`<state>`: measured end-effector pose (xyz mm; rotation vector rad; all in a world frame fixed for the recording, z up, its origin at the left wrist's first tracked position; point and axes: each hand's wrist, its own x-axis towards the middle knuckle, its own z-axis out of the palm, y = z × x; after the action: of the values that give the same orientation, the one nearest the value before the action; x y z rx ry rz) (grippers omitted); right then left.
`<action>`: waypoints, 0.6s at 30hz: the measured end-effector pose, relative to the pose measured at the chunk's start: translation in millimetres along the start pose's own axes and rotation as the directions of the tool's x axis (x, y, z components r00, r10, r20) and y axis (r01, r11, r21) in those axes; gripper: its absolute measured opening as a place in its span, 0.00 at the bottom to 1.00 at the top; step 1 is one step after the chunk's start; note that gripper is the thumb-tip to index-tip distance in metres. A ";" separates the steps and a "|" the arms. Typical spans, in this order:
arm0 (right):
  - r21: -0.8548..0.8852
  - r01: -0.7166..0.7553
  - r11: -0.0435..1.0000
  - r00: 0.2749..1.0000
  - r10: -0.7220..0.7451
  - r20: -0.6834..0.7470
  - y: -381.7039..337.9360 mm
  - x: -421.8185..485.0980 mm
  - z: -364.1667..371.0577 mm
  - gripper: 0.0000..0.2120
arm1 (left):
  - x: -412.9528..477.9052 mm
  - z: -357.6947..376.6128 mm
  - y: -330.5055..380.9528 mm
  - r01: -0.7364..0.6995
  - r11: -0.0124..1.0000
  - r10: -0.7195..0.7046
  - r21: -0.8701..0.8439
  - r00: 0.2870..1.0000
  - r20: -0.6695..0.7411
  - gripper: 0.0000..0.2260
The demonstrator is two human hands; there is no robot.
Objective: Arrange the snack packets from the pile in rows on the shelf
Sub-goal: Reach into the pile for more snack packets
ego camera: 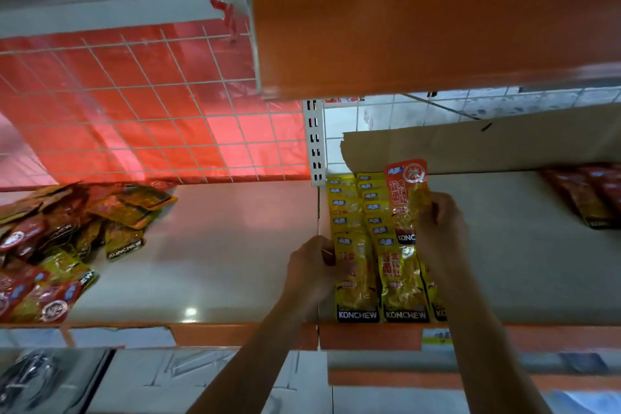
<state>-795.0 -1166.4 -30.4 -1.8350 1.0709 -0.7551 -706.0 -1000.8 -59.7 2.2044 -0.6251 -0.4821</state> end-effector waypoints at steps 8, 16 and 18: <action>-0.045 0.007 0.999 0.997 -0.004 0.073 3.2 3.9 -4.1 0.13 | -2.3 1.6 4.2 0.051 0.989 -0.042 0.142 0.997 -0.063 0.09; -0.029 0.039 0.999 0.994 -0.036 0.105 4.7 10.0 -9.5 0.13 | 26.4 -10.1 15.4 0.105 0.992 -0.094 0.063 0.983 -0.160 0.07; -0.023 0.041 0.999 0.993 -0.038 0.108 6.4 12.2 -11.6 0.13 | 30.7 -10.0 14.5 0.122 0.991 -0.114 0.048 0.982 -0.151 0.05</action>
<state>-801.3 -1183.3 -30.0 -1.9007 0.9811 -0.6601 -680.1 -1020.9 -46.5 2.3159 -0.4352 -0.3602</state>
